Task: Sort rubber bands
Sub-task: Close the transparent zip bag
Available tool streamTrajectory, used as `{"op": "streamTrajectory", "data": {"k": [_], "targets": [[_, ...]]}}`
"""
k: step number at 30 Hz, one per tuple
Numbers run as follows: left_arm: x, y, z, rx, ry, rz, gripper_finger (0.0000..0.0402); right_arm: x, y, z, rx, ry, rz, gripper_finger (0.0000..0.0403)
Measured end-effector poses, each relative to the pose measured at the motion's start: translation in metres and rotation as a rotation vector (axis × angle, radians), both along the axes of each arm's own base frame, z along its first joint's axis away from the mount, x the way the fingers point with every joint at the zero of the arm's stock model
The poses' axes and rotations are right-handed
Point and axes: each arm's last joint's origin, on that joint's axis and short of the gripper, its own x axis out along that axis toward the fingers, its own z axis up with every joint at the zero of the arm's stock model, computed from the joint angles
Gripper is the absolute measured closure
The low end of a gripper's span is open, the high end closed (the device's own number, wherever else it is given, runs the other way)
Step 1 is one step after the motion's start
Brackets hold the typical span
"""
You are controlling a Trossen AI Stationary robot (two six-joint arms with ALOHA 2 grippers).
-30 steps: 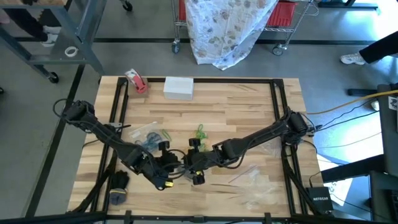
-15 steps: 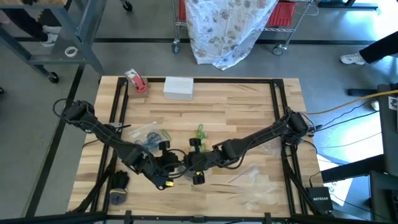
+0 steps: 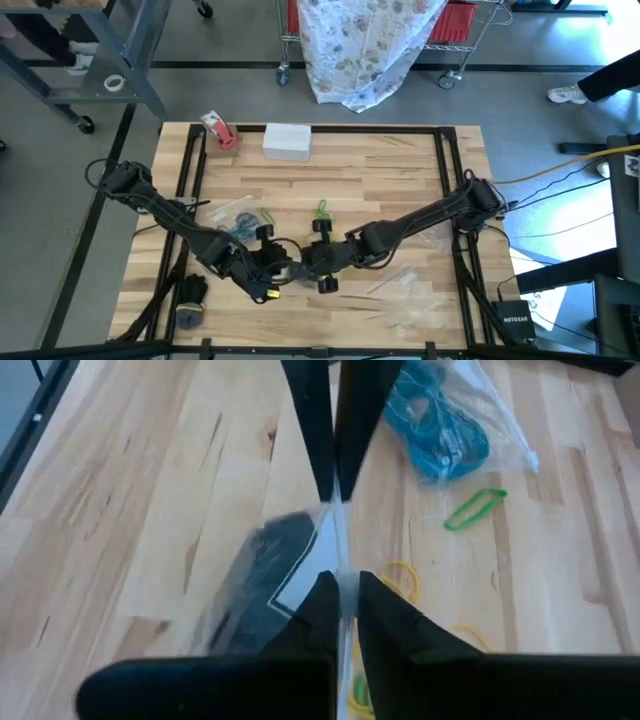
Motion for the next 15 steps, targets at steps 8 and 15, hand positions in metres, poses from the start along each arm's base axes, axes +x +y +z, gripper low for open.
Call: {"op": "streamTrajectory", "data": {"k": [8, 15], "targets": [[-0.001, 0.0, 0.0, 0.005, 0.01, 0.004, 0.0401, -0.016, -0.006, 0.007, 0.005, 0.093, -0.038, 0.0385], [-0.007, -0.002, -0.001, -0.002, 0.039, 0.0, 0.0401, -0.03, -0.009, -0.001, 0.024, 0.266, -0.071, 0.0385]]}}
